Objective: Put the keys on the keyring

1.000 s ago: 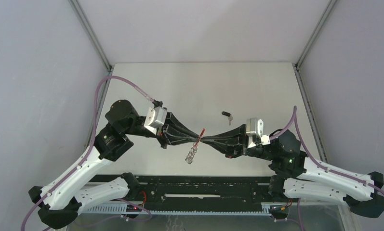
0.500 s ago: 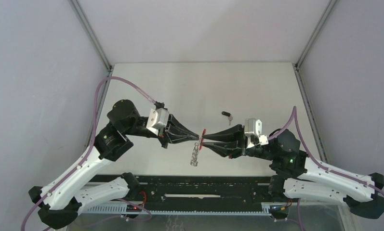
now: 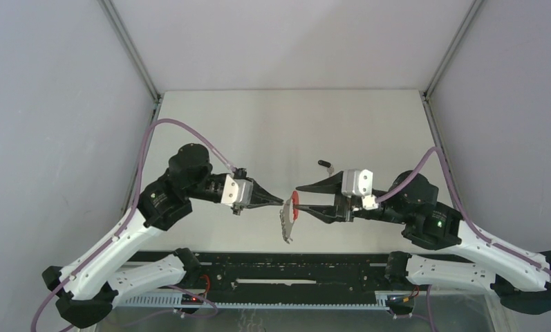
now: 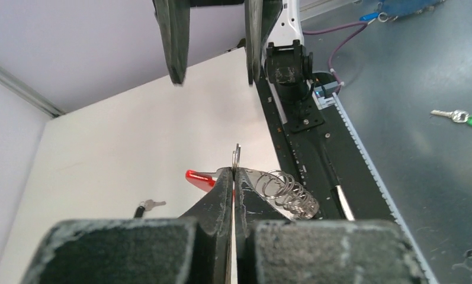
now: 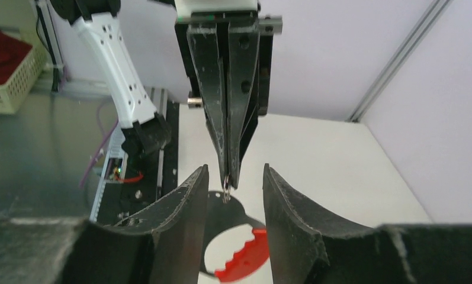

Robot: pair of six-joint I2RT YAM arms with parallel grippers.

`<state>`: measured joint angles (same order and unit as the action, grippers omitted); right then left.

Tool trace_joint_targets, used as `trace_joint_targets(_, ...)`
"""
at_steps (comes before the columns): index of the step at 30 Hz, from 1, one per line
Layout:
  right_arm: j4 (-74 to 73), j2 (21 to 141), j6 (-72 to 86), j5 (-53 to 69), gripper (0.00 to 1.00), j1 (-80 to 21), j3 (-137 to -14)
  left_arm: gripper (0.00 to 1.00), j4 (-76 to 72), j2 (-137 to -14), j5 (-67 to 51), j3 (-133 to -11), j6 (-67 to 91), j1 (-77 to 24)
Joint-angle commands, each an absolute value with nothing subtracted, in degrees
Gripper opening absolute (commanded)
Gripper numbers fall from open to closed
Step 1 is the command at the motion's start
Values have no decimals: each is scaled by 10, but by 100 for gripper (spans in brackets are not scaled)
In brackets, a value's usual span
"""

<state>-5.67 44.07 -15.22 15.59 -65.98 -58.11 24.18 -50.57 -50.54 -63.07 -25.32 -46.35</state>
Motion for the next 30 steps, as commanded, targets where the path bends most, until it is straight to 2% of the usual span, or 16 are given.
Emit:
trace_joint_targets(1, -140, 443, -205, 161, 47, -661, -603, 0, 236, -484, -507, -657, -334, -465)
trace_joint_targets(13, -139, 451, -215, 142, 43, -690, -603, 0, 272, -444, -475, -624, -615, -518)
trace_joint_targets(21, -120, 464, -266, 36, 43, -759, -602, 0, 296, -451, -448, -634, -618, -528)
trace_joint_targets(30, -112, 496, -303, -24, 40, -797, -616, 0, 301, -458, -425, -643, -590, -537)
